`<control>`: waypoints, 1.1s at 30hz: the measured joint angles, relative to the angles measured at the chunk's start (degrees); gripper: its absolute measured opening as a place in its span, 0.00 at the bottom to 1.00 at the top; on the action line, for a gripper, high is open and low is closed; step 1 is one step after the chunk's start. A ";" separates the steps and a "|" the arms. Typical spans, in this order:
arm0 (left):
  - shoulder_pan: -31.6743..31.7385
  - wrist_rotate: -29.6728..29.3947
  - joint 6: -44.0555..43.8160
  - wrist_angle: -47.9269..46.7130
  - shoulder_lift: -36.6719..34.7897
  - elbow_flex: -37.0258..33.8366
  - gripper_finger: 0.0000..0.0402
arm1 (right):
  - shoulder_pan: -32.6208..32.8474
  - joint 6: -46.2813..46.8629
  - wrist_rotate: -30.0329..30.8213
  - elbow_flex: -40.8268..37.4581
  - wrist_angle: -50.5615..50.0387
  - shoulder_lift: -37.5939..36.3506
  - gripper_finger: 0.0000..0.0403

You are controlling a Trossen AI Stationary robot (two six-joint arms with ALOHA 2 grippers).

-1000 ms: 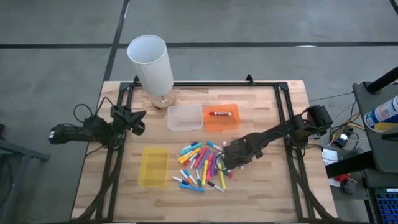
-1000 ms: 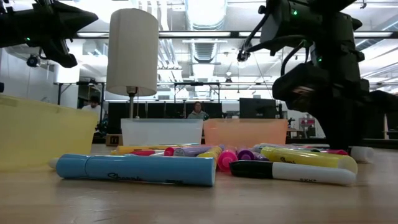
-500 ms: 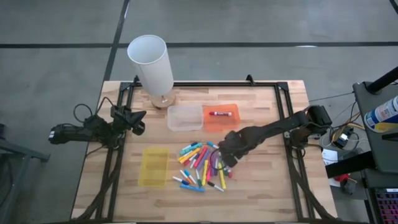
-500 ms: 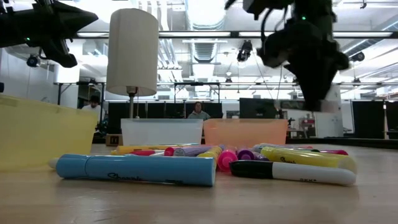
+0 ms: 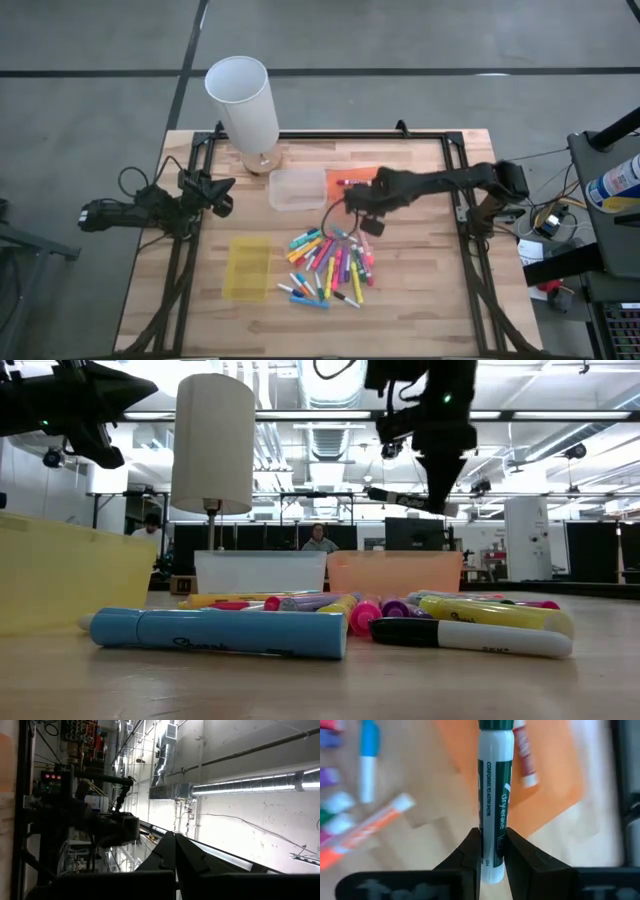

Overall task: Pick & Place Markers
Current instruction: Put the dark green marker into the orange bin

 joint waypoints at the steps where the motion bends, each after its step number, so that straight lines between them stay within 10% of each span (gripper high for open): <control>1: 0.00 0.00 0.00 0.00 -0.01 0.00 0.00 | -1.30 -2.63 0.19 -0.01 0.42 0.03 0.13; 19: 0.04 0.00 -0.09 0.02 -0.01 0.00 0.00 | -15.85 -29.04 -5.03 -1.43 13.10 0.33 0.16; 33: 0.02 -0.22 0.17 0.00 0.01 0.00 0.00 | -16.87 -24.10 -7.03 -8.25 22.07 0.36 0.16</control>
